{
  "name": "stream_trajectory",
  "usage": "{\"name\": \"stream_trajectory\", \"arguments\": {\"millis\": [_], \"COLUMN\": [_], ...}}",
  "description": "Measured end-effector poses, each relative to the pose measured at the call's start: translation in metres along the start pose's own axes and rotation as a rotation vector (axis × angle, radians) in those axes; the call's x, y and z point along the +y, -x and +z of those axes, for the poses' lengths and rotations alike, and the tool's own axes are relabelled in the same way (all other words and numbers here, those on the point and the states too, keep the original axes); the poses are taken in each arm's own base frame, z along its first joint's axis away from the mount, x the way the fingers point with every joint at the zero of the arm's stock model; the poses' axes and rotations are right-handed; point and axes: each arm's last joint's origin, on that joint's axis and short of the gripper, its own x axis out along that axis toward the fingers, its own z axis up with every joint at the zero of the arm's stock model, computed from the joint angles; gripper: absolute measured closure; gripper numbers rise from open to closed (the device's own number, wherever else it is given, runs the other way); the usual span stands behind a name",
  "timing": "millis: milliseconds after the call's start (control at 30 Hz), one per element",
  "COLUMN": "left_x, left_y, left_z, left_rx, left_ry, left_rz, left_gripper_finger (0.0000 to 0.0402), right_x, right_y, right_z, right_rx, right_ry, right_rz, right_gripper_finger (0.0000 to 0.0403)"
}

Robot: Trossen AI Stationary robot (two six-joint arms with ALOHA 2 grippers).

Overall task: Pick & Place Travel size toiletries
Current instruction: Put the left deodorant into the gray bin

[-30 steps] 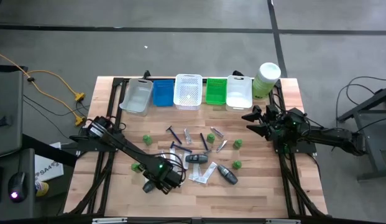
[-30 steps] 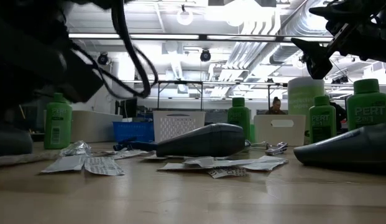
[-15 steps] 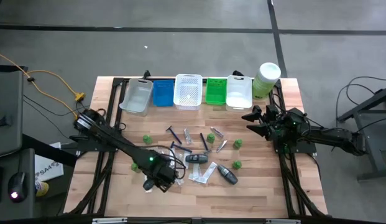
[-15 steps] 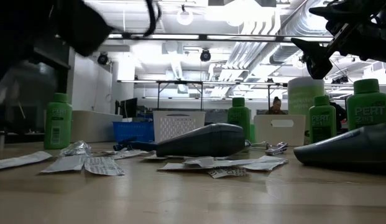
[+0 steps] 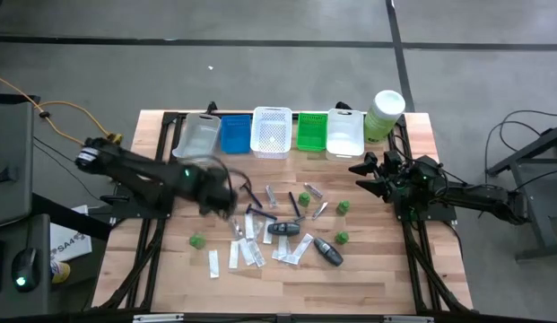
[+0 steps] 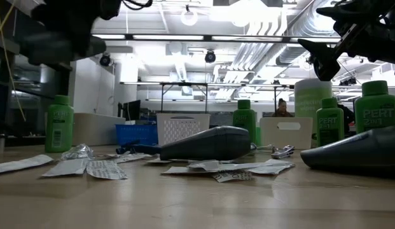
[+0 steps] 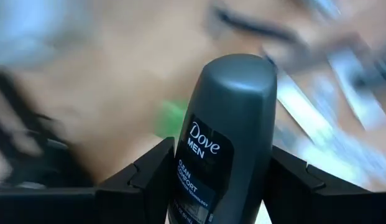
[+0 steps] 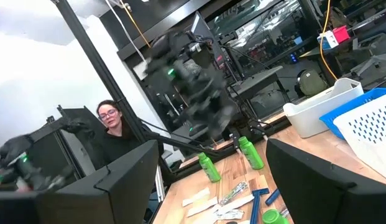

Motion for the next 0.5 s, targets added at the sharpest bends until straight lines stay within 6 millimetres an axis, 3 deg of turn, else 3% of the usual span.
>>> {"name": "stream_trajectory", "arguments": {"millis": [300, 500], "left_x": [0.052, 0.078], "left_y": [-0.011, -0.037], "left_z": [0.062, 0.094], "left_rx": [-0.19, -0.203], "left_ry": [0.138, 0.198], "left_rz": [0.265, 0.351], "left_gripper_finger": [0.021, 0.021], "right_x": [0.0, 0.0], "right_y": [0.0, 0.0], "right_z": [0.0, 0.0], "right_rx": [0.004, 0.004], "right_ry": [-0.002, -0.002], "right_rz": [-0.003, -0.003], "right_gripper_finger": [0.011, 0.011]}}
